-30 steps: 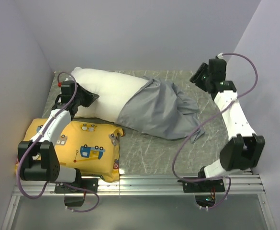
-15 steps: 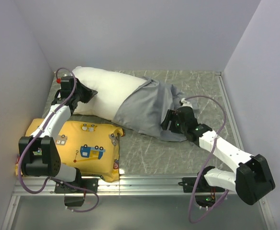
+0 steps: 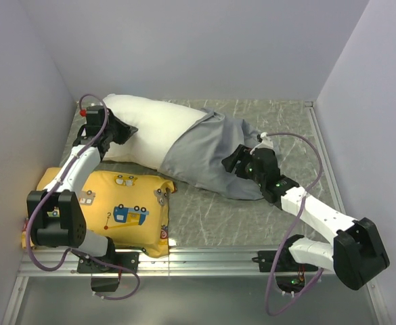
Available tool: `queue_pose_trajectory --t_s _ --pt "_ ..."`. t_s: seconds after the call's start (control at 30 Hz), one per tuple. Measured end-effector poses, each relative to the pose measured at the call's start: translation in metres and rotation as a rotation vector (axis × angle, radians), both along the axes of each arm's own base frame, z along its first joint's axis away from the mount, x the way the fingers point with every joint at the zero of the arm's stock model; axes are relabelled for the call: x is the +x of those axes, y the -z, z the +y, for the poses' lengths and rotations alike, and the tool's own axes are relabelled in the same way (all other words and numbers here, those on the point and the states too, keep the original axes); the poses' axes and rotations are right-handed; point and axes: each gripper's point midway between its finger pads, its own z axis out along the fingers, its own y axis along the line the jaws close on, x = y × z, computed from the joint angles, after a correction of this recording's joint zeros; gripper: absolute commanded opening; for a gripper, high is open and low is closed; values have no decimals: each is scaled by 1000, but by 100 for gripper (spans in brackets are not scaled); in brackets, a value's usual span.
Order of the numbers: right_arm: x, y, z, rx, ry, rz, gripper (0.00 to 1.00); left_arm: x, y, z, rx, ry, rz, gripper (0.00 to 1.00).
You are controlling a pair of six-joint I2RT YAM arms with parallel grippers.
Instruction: Remove the pillowcase from the pillow
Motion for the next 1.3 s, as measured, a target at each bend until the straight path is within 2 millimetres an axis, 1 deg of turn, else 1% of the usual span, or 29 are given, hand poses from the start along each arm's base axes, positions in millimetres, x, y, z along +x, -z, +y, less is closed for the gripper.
queue_pose_trajectory --t_s 0.13,0.27,0.37,0.43,0.5,0.6,0.7,0.87,0.9,0.93,1.0,1.03,1.07,1.1,1.23,1.3 --pt "0 8 -1 -8 12 29 75 5 -1 0 1 0 -1 0" --pt "-2 16 -6 -21 34 41 80 8 -3 0 1 1 -4 0" --pt "-6 25 -9 -30 36 63 80 8 -2 0 0 1 -1 1" --pt "-7 27 -9 -28 38 69 80 9 -2 0 1 0 0 1" --pt "-8 27 -9 -21 40 68 80 9 -3 0 1 0 -2 0" --pt "-15 32 -9 11 43 78 77 9 -3 0 1 0 -2 1" --pt "-21 37 -5 62 38 102 76 9 -3 0 1 0 -2 1" --pt "-26 42 1 160 52 127 70 9 -2 0 1 0 0 0" --pt "-26 42 3 181 53 127 66 9 -2 0 1 0 0 0" --pt "-26 42 4 197 57 127 56 9 -2 0 1 0 0 0" --pt "-26 42 5 222 67 132 38 9 -2 0 1 0 0 0" --pt "-25 41 5 229 72 131 15 10 -2 0 1 0 0 0" --pt "-24 41 4 228 77 128 6 10 -2 0 1 0 0 1" --pt "-23 40 3 226 87 131 0 10 -2 0 1 0 1 0" --pt "-14 31 -5 207 126 118 0 15 -6 0 1 -1 0 0" --pt "-9 21 -18 197 161 97 0 19 -9 1 0 -3 0 0"
